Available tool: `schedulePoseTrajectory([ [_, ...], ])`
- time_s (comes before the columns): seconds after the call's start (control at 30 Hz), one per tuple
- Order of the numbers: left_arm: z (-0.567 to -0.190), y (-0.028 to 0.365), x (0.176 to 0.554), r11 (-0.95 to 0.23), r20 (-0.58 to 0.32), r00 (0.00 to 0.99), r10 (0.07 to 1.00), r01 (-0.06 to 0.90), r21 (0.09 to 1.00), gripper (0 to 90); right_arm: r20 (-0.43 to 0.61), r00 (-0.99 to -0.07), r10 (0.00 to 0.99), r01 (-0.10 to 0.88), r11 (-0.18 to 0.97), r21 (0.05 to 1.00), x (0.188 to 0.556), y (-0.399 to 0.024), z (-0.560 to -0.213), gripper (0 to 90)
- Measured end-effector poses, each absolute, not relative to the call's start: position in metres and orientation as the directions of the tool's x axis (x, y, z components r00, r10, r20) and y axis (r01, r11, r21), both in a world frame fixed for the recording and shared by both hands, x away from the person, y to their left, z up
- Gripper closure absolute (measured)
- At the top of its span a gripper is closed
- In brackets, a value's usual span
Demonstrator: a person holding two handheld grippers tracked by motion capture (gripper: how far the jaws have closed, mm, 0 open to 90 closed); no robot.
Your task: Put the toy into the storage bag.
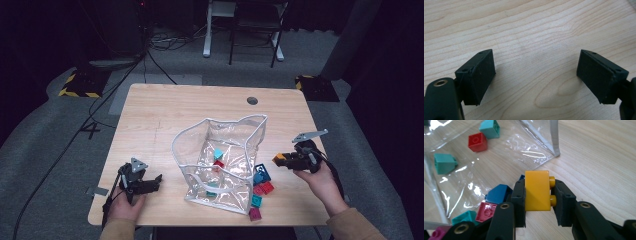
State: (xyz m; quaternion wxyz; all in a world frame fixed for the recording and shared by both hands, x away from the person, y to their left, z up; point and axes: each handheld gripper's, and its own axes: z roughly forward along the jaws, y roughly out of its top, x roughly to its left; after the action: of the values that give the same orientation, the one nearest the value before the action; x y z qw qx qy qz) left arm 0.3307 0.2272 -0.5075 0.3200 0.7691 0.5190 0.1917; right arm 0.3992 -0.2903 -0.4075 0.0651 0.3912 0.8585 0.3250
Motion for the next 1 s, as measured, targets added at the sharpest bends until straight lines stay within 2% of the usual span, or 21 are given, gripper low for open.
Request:
schedulePoseTrajectory([
  [0.23,-0.507,0.227,0.331,-0.257,-0.036,0.388,0.921,0.676,0.690,15.4,0.165,-0.705,0.690,0.608,0.469,0.641,0.395,-0.294,-0.383,65.8],
  [1.0,-0.507,0.227,0.331,-0.262,-0.035,0.392,0.919,0.675,0.690,15.1,0.123,-0.782,0.610,0.487,0.476,0.732,0.394,-0.274,-0.300,65.8],
])
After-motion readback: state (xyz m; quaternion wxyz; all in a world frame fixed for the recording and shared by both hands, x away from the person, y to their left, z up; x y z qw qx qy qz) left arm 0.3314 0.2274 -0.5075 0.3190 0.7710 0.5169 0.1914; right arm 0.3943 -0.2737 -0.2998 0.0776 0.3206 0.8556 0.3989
